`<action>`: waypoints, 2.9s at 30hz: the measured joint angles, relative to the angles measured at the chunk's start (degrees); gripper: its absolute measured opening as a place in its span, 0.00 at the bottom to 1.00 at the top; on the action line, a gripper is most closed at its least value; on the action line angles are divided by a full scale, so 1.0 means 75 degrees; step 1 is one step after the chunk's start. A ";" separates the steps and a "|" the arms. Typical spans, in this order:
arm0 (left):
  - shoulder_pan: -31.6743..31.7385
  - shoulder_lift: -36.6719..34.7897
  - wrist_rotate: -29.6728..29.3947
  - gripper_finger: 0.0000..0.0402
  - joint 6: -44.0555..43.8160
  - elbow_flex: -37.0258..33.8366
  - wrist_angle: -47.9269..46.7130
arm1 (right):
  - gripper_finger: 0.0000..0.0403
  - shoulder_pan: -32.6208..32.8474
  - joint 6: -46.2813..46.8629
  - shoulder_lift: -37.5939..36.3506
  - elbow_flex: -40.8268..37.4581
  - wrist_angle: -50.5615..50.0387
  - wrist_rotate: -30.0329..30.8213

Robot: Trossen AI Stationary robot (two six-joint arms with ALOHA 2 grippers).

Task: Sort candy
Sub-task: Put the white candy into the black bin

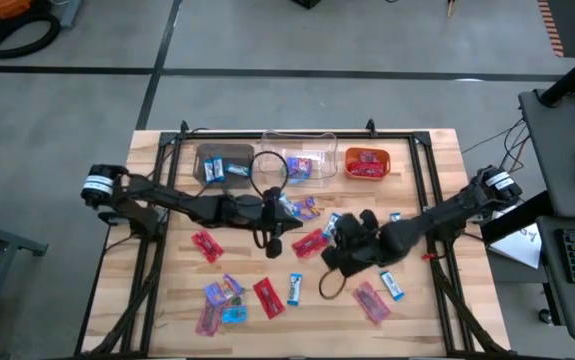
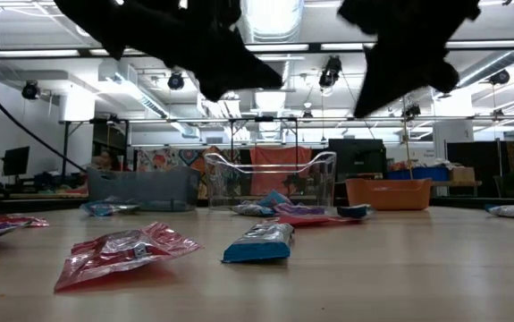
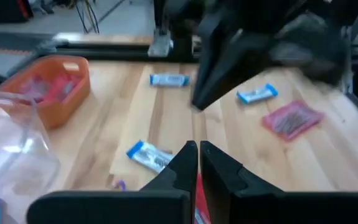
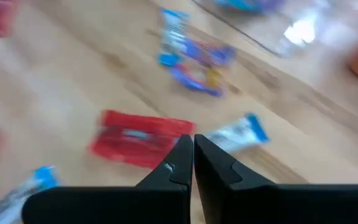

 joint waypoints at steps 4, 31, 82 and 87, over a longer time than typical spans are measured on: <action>-0.0003 -0.0728 0.0001 0.01 0.0261 0.0003 -0.0326 | 0.02 -0.0598 0.0535 0.0100 -0.0152 -0.0156 -0.0573; 0.0000 -0.3755 -0.1809 0.00 0.1523 -0.0401 -0.3128 | 0.64 -0.2106 0.2602 0.1654 -0.0374 0.0663 -0.1935; 0.0015 -0.0768 0.0042 0.42 -0.0114 -0.0615 0.0946 | 0.06 0.0100 -0.8692 0.0631 -0.1164 0.8076 0.2532; 0.0015 -0.0569 0.0016 0.48 -0.0108 -0.0615 0.1287 | 0.06 0.0097 -0.9193 0.0756 -0.1161 0.8616 0.2531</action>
